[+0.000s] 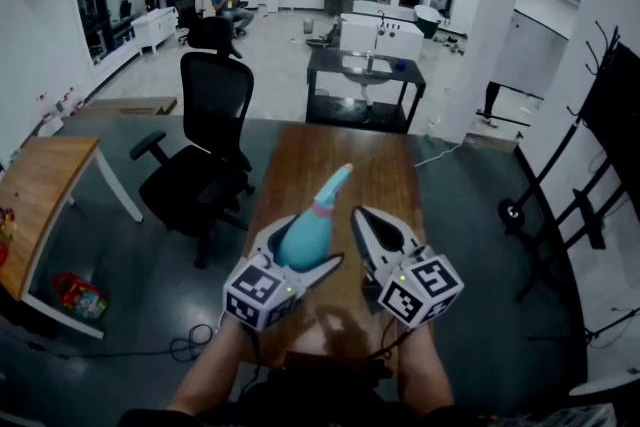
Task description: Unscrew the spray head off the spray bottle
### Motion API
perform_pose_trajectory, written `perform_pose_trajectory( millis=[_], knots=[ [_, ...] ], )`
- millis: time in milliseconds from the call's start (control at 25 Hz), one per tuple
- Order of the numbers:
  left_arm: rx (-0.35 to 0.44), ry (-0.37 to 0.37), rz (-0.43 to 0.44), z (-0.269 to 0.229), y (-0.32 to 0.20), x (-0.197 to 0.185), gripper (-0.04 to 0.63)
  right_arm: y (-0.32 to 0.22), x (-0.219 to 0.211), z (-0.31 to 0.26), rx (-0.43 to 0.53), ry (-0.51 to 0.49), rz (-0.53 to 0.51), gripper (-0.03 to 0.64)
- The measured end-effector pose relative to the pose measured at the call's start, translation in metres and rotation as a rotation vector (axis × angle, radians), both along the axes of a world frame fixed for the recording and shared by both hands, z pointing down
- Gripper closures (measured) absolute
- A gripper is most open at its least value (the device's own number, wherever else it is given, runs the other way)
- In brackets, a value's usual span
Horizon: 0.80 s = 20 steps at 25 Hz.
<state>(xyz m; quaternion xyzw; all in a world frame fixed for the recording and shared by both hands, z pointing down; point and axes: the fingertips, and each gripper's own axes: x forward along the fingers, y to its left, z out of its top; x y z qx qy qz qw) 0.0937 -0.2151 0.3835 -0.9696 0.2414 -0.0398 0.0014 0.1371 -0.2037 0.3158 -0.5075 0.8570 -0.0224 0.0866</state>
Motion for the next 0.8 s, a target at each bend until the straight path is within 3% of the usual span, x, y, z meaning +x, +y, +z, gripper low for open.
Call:
perform_pose_trajectory(
  millis=[280, 480, 800],
  knots=[
    [0.013, 0.01, -0.002, 0.0, 0.0, 0.0, 0.153, 0.008, -0.018, -0.007, 0.013, -0.003, -0.084, 0.604],
    [0.018, 0.01, 0.02, 0.002, 0.005, 0.003, 0.153, 0.01, -0.025, -0.013, 0.007, -0.085, -0.151, 0.488],
    [0.053, -0.005, 0.046, 0.004, 0.012, 0.007, 0.153, 0.007, -0.03, -0.008, -0.034, -0.139, -0.187, 0.476]
  ],
)
